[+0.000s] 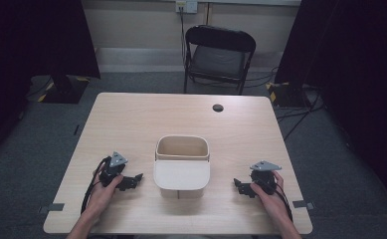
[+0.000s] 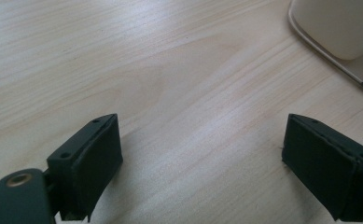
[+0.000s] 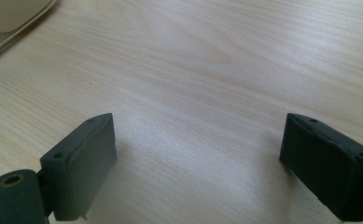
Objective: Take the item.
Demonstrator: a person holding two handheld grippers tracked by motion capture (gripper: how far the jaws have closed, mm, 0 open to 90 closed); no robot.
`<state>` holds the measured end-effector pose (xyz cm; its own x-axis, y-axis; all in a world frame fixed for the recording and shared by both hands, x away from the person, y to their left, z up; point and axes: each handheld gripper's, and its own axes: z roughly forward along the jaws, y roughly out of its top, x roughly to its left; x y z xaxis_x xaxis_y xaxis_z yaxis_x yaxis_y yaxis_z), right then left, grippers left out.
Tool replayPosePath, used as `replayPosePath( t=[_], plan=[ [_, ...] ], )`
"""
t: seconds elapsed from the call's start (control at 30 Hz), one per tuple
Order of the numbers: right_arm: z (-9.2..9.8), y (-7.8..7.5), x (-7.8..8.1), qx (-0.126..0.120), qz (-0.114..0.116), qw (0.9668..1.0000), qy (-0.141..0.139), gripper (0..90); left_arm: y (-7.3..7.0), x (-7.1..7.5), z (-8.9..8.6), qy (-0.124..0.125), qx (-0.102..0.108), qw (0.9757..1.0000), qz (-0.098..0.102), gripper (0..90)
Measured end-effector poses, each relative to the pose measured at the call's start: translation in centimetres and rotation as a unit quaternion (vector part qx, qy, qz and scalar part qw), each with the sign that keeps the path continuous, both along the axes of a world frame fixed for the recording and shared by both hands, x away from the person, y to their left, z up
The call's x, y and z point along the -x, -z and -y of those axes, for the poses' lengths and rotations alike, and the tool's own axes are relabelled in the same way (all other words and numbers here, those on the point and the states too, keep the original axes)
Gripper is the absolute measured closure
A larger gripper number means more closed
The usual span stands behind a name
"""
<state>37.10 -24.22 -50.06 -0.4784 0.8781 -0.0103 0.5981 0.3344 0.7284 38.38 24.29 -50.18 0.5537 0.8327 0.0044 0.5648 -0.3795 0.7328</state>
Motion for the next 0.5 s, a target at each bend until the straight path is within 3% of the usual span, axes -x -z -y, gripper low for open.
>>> replayPosePath(
  t=[0.37,0.5],
  plan=[
    [0.08,-0.06,-0.02,0.000,-0.003,1.0000,-0.006,10.3,0.00,0.00,0.00,0.000,0.000,1.0000,0.000,10.9],
    [0.00,-0.24,0.15,-0.006,-0.003,0.9999,-0.016,14.3,0.00,0.00,0.00,0.000,0.000,1.0000,-0.001,10.9]
  ],
)
